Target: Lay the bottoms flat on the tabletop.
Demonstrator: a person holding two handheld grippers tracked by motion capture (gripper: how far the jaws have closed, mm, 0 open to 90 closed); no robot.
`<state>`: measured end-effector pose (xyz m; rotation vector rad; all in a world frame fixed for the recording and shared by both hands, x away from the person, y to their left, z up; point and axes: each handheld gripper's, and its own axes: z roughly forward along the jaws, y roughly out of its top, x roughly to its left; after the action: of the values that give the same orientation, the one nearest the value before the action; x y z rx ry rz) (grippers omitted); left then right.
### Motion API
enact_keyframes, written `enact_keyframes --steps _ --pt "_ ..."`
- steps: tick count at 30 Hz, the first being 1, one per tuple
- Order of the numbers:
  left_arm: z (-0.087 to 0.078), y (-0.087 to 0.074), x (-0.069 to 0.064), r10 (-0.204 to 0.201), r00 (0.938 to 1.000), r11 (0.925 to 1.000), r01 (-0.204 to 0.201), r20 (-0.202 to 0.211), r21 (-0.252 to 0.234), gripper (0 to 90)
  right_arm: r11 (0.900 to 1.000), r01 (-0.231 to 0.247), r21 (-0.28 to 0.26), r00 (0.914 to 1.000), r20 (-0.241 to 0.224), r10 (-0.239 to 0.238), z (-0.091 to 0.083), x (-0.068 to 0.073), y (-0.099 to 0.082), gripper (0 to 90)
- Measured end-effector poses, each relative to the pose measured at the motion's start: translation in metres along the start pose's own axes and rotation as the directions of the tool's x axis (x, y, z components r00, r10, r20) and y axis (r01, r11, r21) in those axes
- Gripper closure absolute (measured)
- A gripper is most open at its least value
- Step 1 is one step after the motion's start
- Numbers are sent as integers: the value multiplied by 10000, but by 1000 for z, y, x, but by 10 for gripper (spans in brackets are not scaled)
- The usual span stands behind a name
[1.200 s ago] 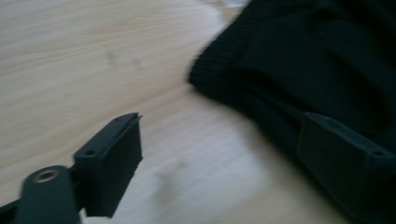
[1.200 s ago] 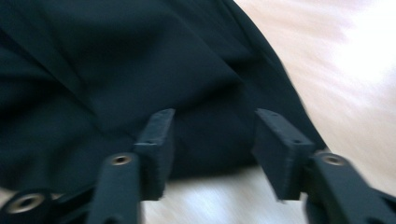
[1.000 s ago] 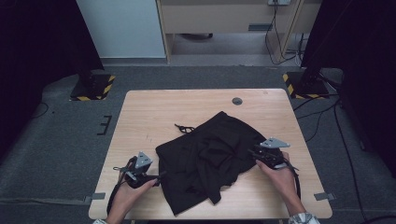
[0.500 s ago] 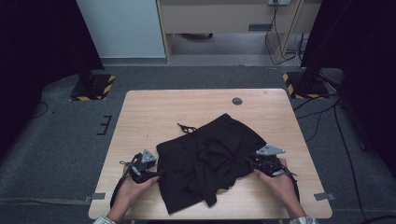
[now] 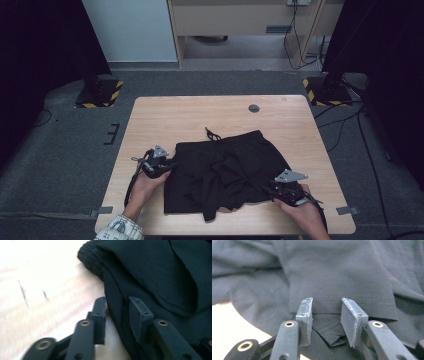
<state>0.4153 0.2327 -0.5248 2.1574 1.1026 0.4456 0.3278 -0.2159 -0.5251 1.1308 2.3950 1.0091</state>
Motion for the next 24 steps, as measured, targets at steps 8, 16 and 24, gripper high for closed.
enact_keyframes --steps 8,16,24 --pt "6 2 4 73 10000 9996 -71 65 -270 783 9878 134 -1550 9983 574 -45 -3 -4 25 501" --pt "17 14 6 624 9973 9977 -633 -378 -242 871 9910 -568 -1212 9937 890 678 30 -24 36 512" --pt "17 12 13 269 9992 9989 -280 -287 -364 869 9975 -451 -537 9983 354 470 36 -12 27 563"
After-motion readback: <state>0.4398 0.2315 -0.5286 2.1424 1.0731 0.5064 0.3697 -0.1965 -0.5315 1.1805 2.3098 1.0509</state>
